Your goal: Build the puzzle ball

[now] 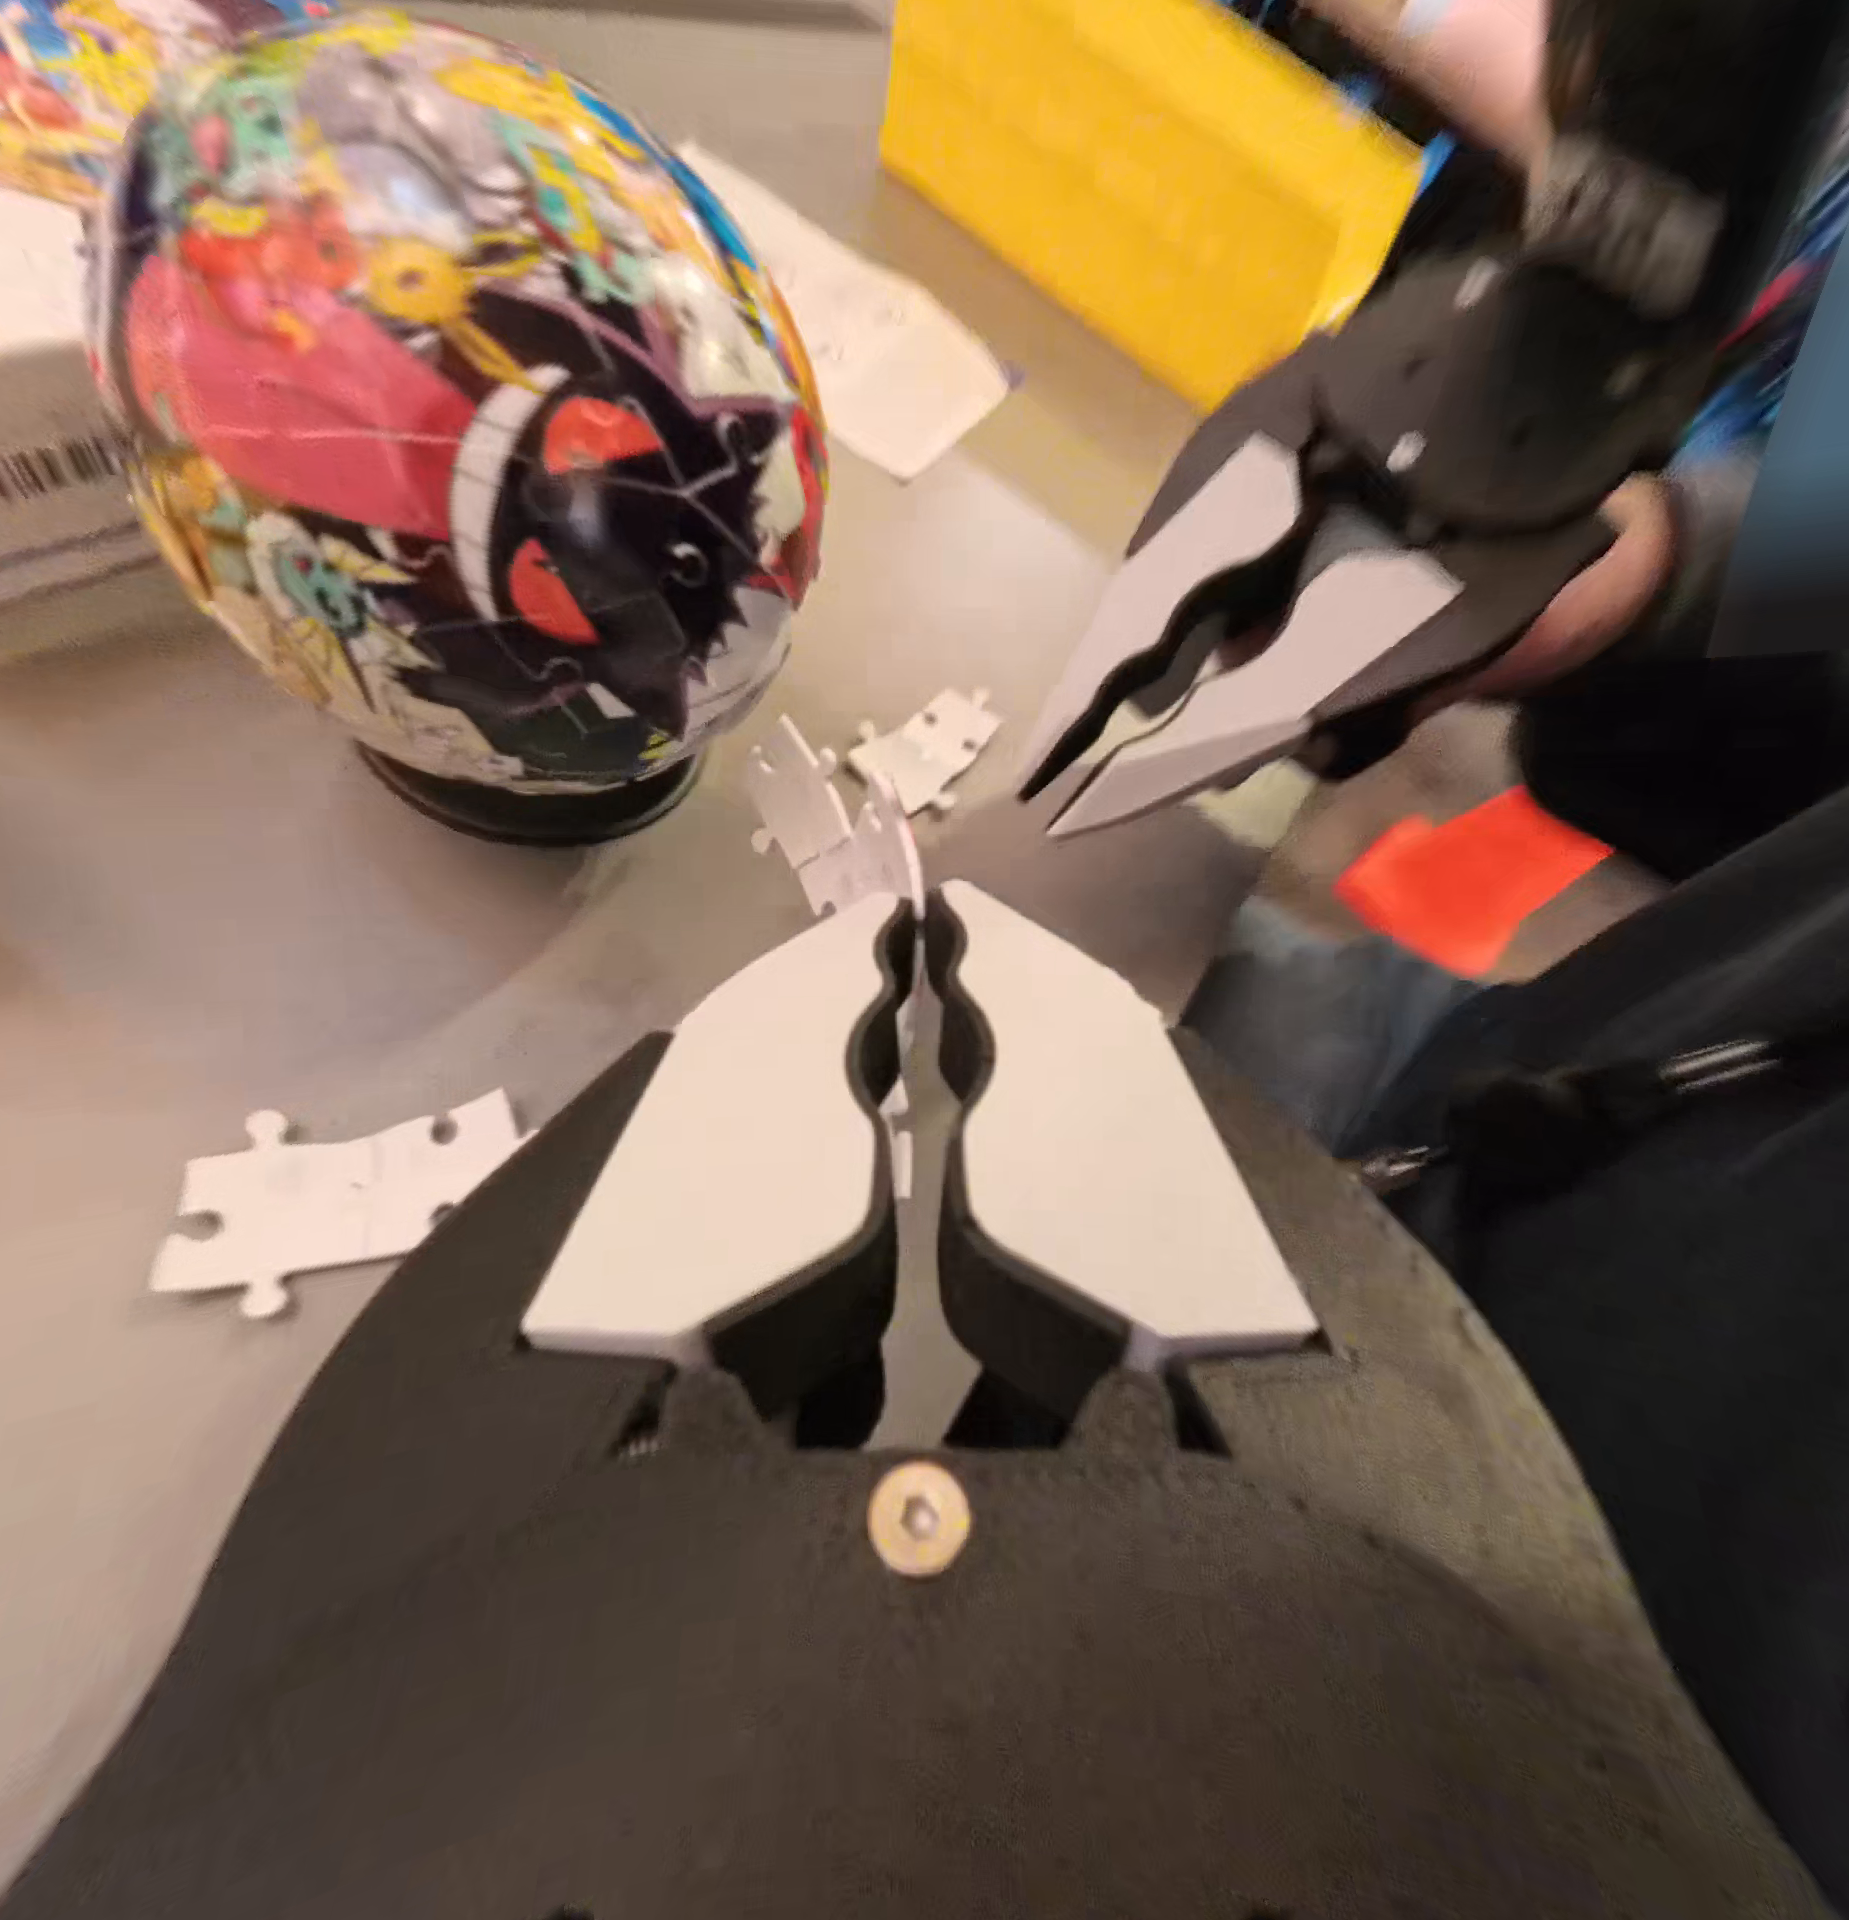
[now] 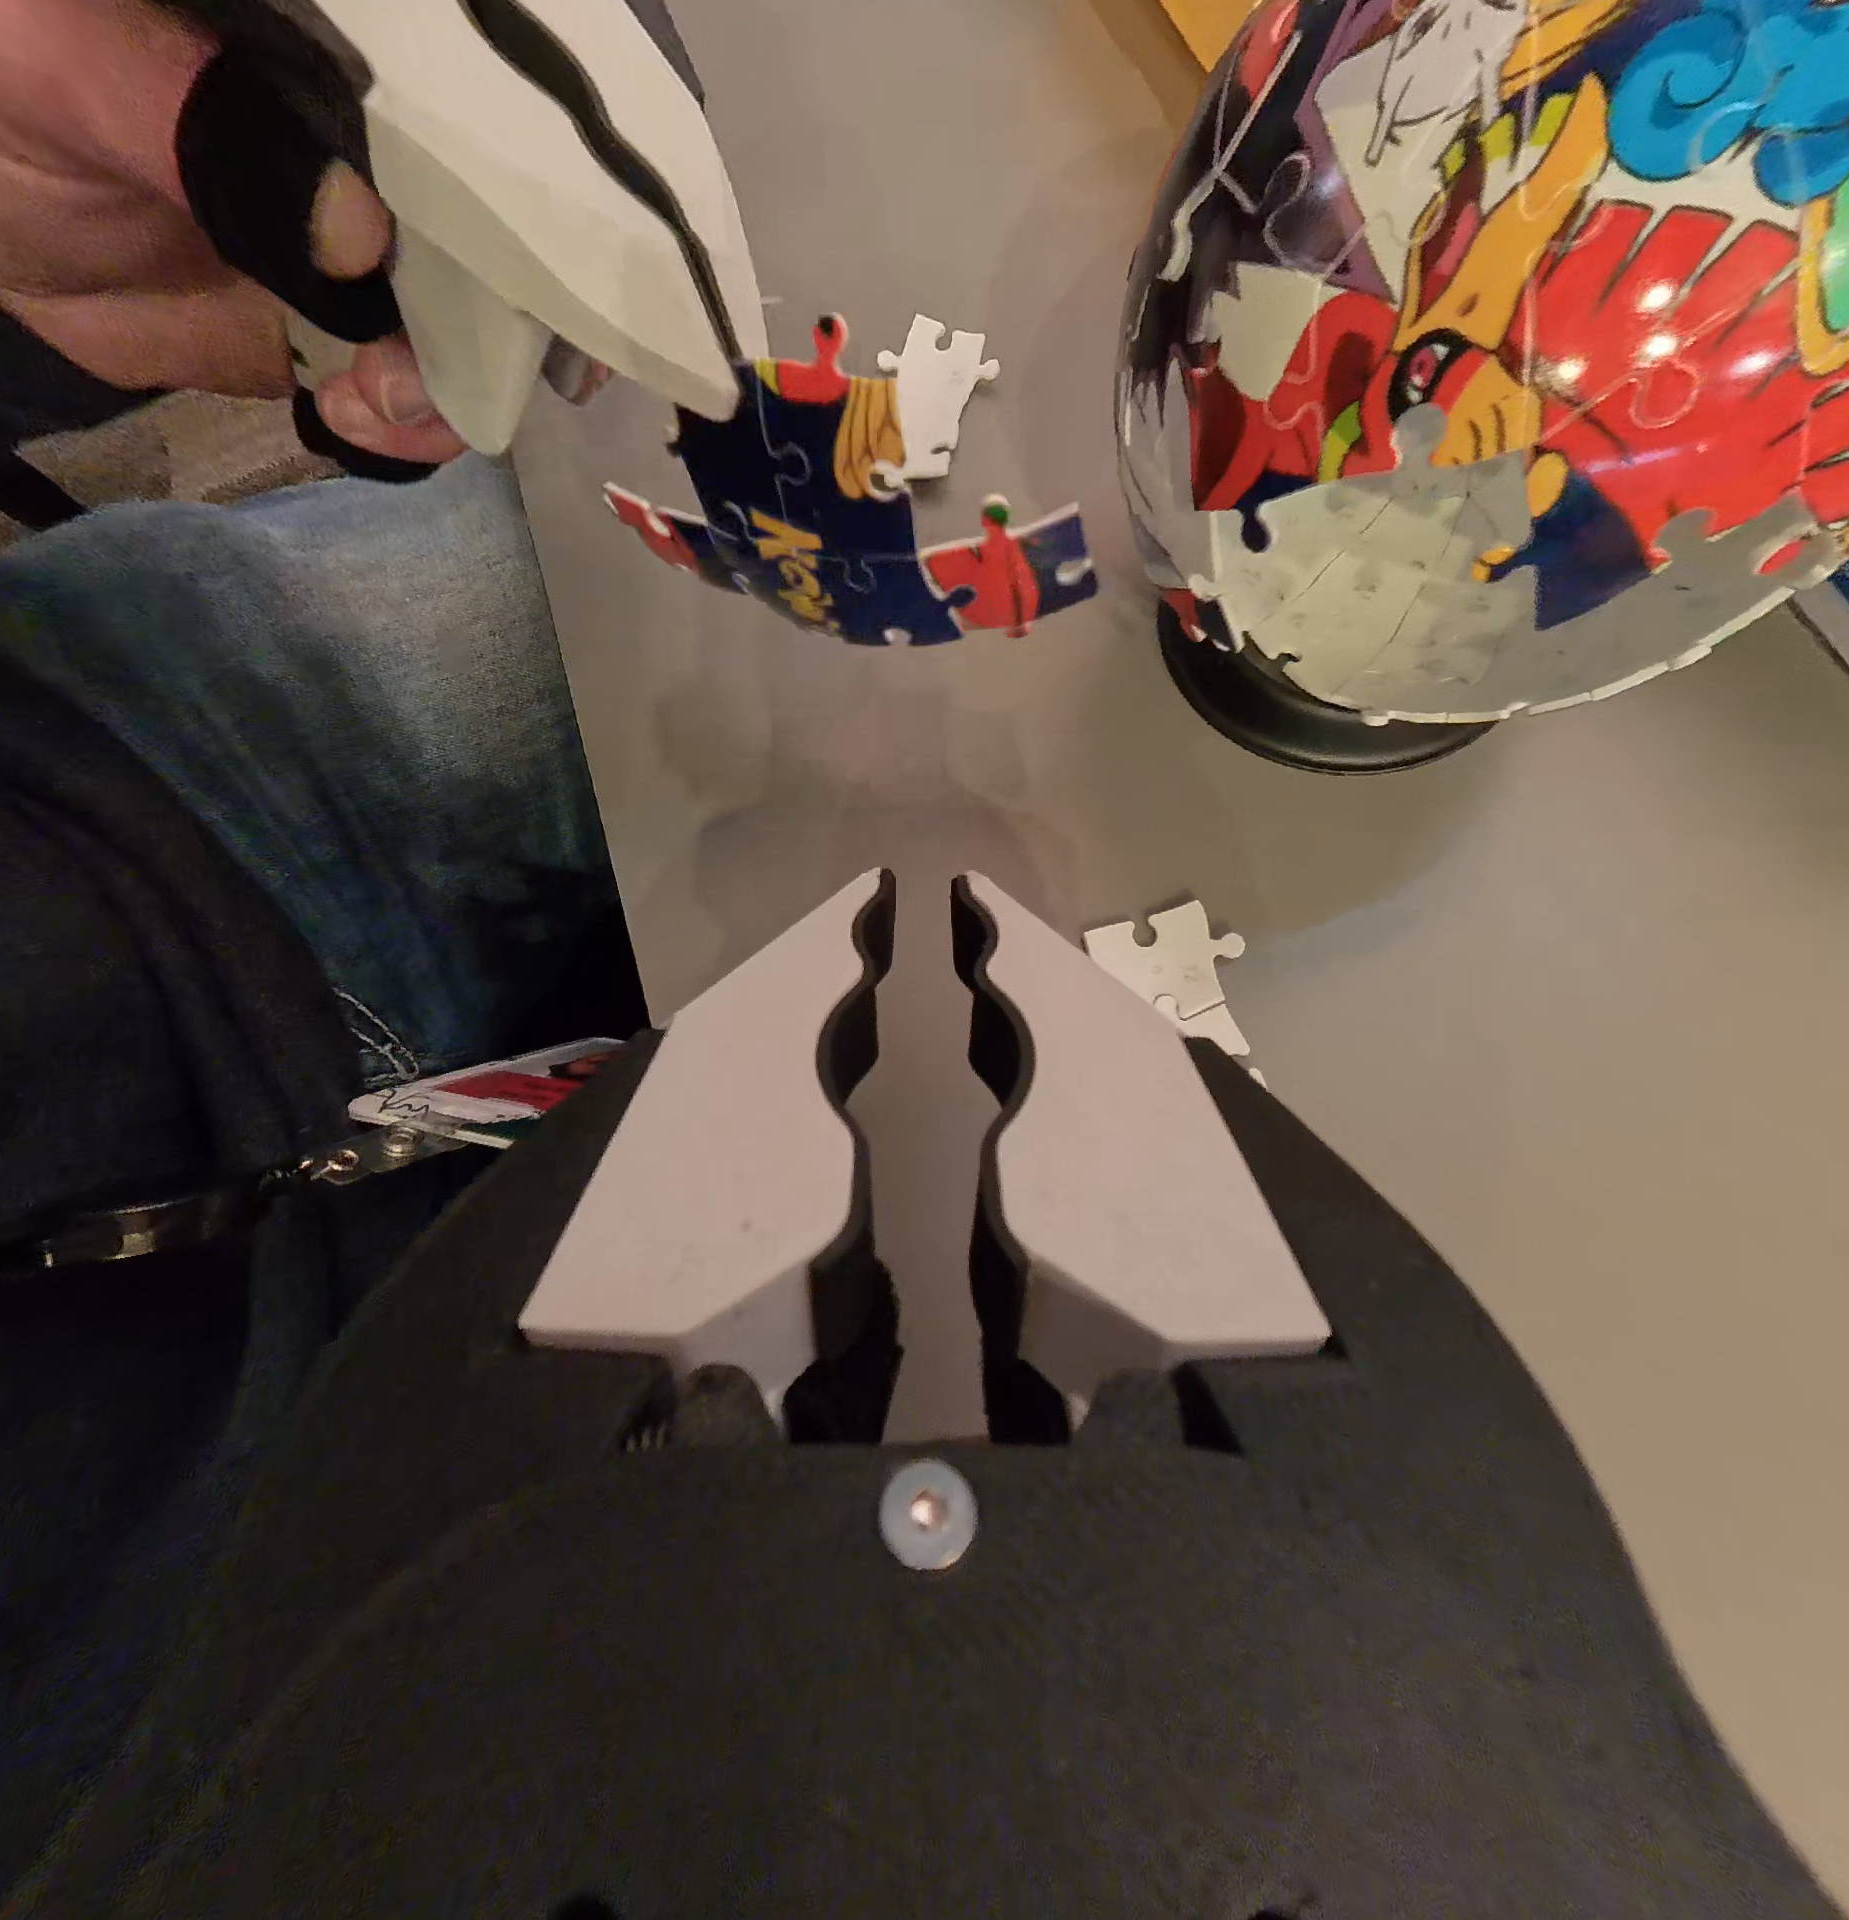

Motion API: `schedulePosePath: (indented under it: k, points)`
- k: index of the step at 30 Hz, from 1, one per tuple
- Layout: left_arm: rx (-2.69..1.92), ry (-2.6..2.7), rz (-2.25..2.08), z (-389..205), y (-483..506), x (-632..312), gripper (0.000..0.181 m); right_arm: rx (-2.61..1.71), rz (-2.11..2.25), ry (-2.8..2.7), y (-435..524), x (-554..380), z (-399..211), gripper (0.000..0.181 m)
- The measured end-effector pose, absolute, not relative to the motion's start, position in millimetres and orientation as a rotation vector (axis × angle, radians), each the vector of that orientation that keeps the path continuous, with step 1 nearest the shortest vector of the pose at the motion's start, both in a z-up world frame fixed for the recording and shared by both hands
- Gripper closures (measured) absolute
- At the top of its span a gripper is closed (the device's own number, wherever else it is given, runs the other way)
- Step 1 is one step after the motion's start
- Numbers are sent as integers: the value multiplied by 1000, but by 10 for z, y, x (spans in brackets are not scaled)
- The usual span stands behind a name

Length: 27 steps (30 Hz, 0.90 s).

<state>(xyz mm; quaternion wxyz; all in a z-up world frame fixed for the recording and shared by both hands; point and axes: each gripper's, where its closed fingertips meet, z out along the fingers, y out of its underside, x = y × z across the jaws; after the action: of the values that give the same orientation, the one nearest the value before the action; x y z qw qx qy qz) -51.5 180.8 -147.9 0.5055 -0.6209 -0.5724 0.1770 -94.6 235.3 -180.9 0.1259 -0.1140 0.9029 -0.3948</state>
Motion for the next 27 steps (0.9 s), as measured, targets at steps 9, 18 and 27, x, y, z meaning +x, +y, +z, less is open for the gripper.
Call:
schedulePosePath:
  k: [9, 18, 27]
  points:
    - [-1092, -1238, 98, -1182, 1829, -424, 179, -166, -1196, 2487, 2355, -1009, -1632, 170]
    - [-852, -1016, -53, -790, 1932, -463, 179, 42, -1273, 1920, 2330, -988, -1060, 154]
    - [-833, -922, -102, -633, 2043, -533, 179, 70, -1287, 1602, 2309, -1056, -660, 157]
